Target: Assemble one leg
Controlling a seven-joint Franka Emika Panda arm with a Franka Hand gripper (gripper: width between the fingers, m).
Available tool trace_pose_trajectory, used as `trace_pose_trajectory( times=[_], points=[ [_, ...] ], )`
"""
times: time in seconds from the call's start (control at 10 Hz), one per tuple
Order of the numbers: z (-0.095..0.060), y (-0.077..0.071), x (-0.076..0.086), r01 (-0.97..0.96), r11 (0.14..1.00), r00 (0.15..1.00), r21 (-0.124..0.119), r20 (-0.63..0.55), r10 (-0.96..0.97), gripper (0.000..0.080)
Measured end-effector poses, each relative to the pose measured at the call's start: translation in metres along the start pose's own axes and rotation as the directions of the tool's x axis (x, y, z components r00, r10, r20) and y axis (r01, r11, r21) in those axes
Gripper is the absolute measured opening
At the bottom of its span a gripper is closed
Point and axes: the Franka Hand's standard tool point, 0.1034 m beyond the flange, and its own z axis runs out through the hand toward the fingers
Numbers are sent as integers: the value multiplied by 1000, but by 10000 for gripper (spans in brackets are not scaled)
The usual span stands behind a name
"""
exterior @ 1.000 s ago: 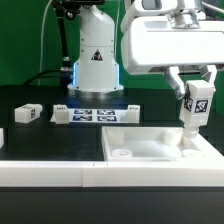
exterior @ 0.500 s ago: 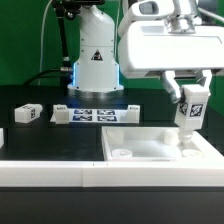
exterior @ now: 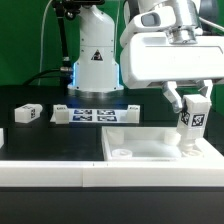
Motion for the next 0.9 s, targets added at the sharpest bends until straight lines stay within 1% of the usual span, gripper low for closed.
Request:
trace_pose_trajectory(
  times=[0.2,0.4,0.7,0.9],
  points=[
    [3,-3,2,2,1000,999,-5,-35,-2,292],
    [5,-5,3,3,1000,999,-4,-42,-4,291],
    [12,-7,-8,2,1000,1000,2,-16,-2,292],
    [13,-7,-14,5,1000,1000,0,-21,-5,292]
  ],
)
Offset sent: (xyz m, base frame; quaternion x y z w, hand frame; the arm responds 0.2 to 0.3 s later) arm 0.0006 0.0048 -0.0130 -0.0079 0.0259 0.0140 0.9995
